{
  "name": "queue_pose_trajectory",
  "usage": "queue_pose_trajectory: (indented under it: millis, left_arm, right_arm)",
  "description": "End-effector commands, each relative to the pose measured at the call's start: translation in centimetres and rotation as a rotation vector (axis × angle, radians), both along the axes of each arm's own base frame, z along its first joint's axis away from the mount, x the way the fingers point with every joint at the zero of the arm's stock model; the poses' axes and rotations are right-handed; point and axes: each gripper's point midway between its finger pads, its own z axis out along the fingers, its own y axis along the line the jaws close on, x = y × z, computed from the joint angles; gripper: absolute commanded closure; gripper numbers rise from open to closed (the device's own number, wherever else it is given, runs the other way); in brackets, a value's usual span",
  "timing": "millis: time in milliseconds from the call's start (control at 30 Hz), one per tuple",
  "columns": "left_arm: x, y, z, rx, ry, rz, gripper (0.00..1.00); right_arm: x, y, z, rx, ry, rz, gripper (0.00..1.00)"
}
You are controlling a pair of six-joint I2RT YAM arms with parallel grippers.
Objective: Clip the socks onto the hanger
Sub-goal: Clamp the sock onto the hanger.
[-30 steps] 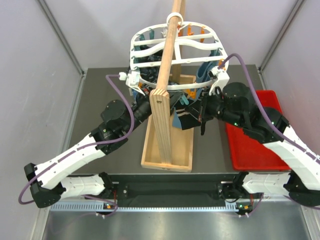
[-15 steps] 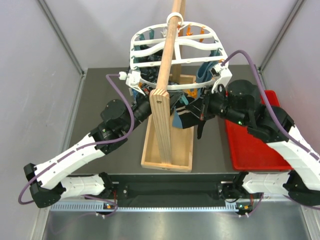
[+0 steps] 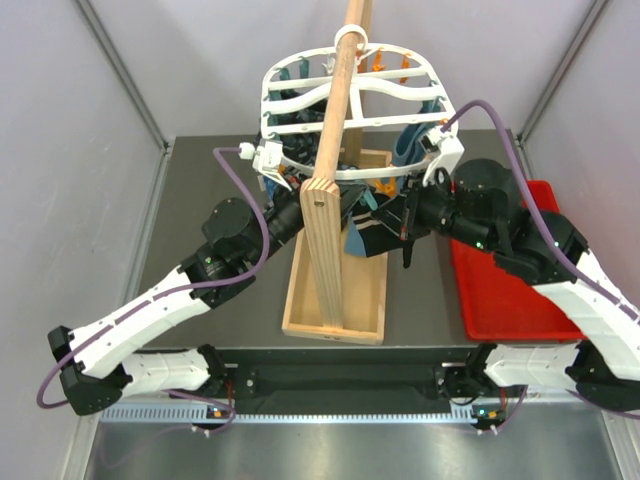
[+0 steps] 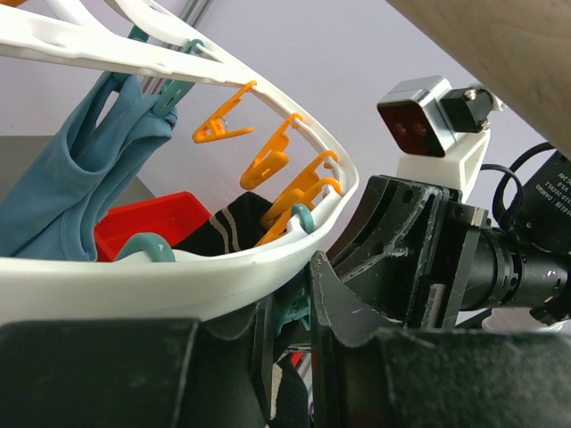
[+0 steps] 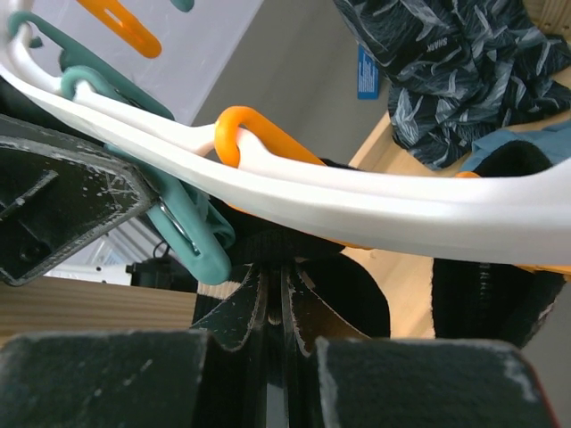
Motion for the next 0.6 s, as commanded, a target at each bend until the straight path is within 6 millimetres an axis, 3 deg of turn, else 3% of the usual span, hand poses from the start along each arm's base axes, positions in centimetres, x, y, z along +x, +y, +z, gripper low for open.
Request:
queue_pose_trajectory:
  millis: [0,567]
  left_arm:
    - [-3.96,-2.53,-5.05,0.200,0.016,-0.225,1.00]
    - [-4.09,-2.36,-5.34,0.195,0.029,-0.226,0.99]
  right_arm:
    - [-0.71,-1.10,3.75,0.069,-0.079,-0.004,1.00]
    - [-0.92,-0.46,4.62,0.101,-0.108,0.031,1.00]
